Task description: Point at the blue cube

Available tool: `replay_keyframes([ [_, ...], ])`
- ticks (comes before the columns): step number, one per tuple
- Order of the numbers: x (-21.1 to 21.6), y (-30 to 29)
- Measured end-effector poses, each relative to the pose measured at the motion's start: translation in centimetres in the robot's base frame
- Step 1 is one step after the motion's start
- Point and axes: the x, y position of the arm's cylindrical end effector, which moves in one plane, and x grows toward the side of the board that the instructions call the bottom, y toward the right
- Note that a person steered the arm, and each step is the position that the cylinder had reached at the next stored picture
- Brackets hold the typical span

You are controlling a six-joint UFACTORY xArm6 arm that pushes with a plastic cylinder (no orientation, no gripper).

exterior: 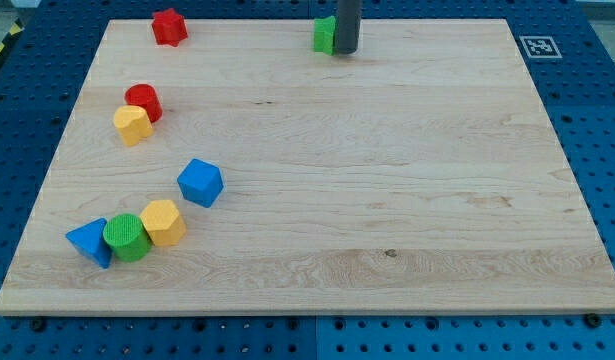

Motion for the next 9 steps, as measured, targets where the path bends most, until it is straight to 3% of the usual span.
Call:
replay_keyframes([
  [1,-0.1,0.0],
  [3,8.0,0.0],
  [8,8.3,-0.7],
  [9,10.8,-2.5],
])
